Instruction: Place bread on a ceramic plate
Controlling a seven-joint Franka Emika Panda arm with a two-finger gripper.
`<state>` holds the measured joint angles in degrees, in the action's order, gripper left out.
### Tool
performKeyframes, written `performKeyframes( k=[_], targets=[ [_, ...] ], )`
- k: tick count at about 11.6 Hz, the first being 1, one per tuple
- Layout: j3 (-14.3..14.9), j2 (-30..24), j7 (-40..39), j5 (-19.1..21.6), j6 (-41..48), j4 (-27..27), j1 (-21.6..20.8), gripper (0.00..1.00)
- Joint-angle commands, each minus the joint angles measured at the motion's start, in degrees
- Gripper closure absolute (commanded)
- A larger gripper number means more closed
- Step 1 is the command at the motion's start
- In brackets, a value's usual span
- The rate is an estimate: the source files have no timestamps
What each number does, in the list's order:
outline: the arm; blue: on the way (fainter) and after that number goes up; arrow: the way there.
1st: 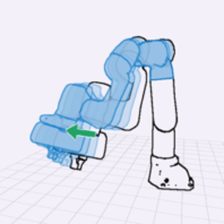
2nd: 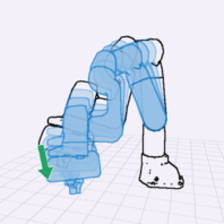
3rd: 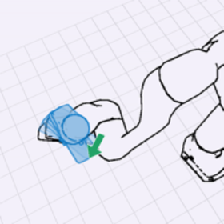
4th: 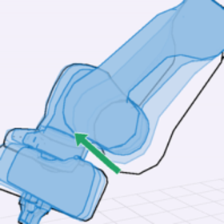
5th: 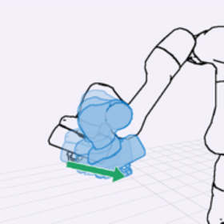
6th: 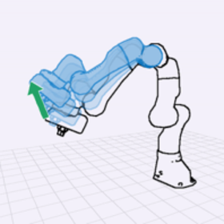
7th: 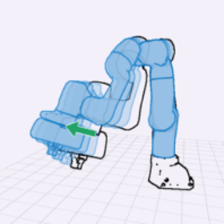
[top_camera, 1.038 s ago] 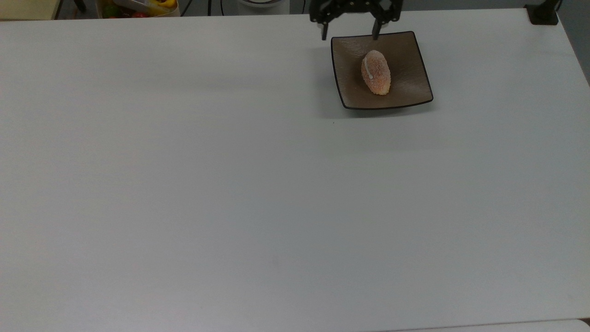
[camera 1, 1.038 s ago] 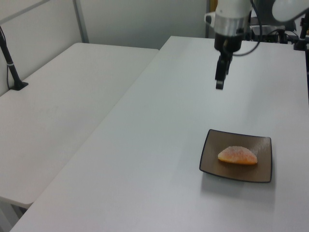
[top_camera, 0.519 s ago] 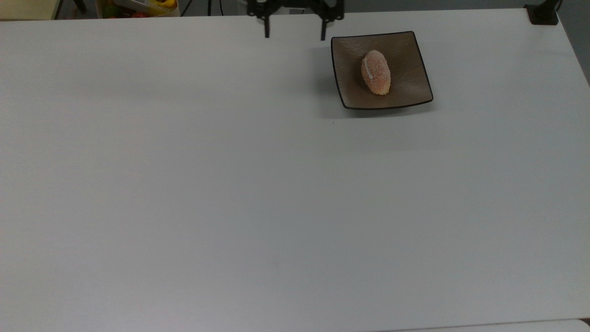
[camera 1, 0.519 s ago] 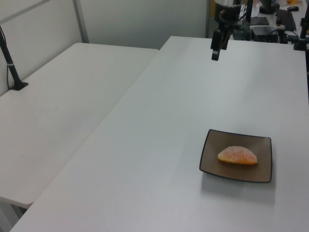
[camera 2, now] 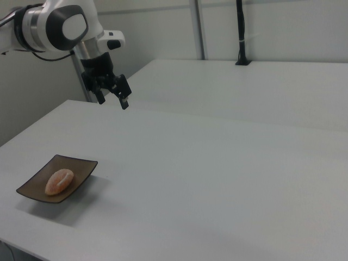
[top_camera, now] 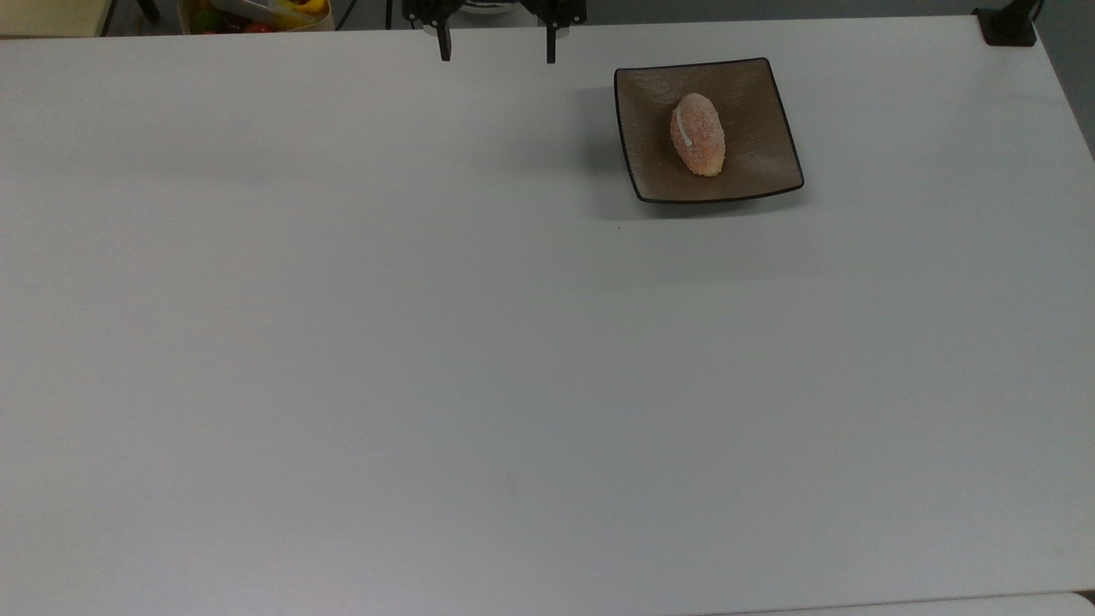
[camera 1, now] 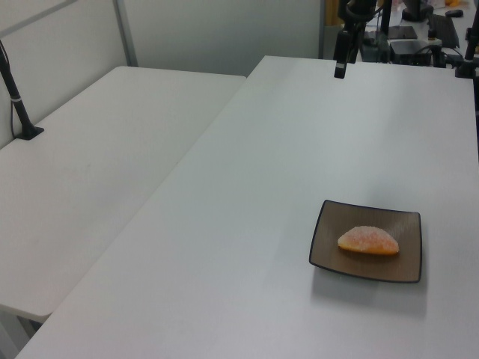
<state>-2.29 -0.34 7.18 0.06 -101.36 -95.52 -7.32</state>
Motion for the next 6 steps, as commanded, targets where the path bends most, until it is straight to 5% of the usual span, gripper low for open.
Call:
performKeyframes(
  k=[1, 6],
  targets=[
    [0.71, -1.60, -1.65, 1.17, 2.83, 0.51, 0.55, 0.00],
    [0.53, -0.90, -3.05, 1.17, 7.94, 3.23, 0.82, 0.00]
  ],
)
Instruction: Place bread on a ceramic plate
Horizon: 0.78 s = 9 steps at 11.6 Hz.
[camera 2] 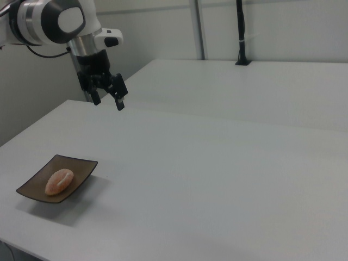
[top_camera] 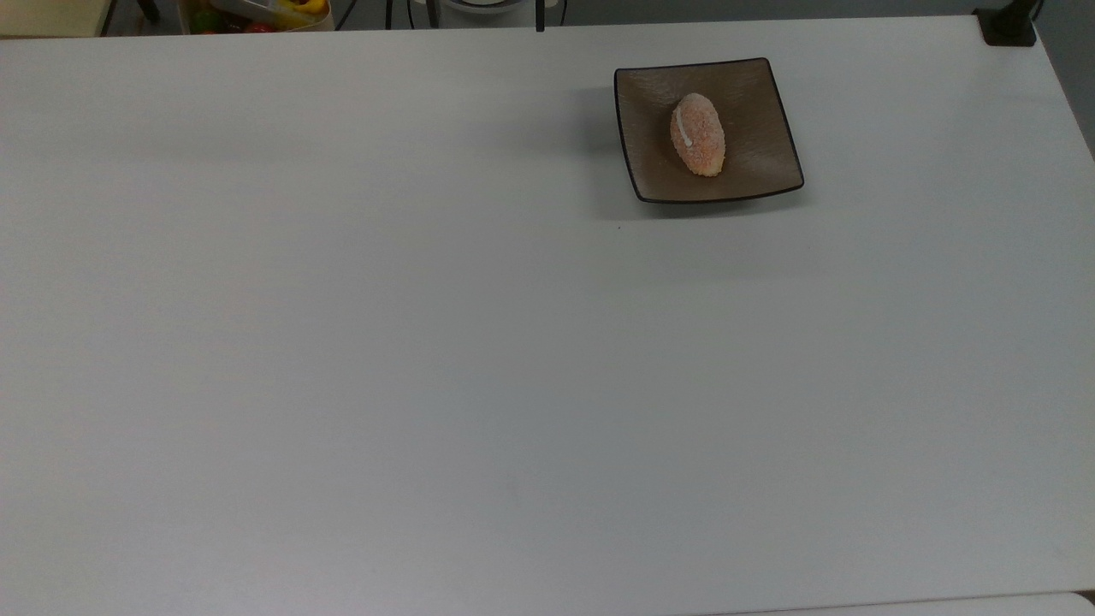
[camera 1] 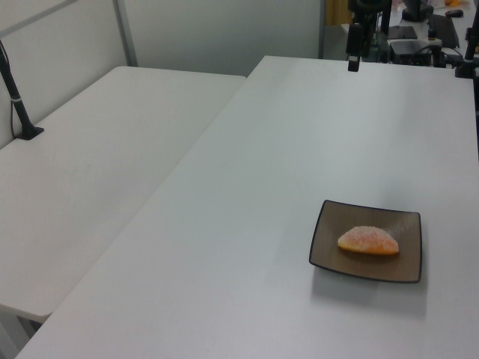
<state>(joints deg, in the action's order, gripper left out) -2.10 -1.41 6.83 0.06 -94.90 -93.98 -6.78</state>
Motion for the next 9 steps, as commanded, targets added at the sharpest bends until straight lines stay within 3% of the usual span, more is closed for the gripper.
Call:
performKeyframes(
  k=[1, 3, 9],
  targets=[
    [0.34, 0.53, -6.27, 1.26, 1.47, 2.48, 0.36, 0.00],
    [0.51, 0.27, -11.03, 1.96, -0.98, 2.40, 0.36, 0.00],
    [1.39, 0.36, -11.05, 2.76, -3.02, 2.14, 0.36, 0.00]
  ],
)
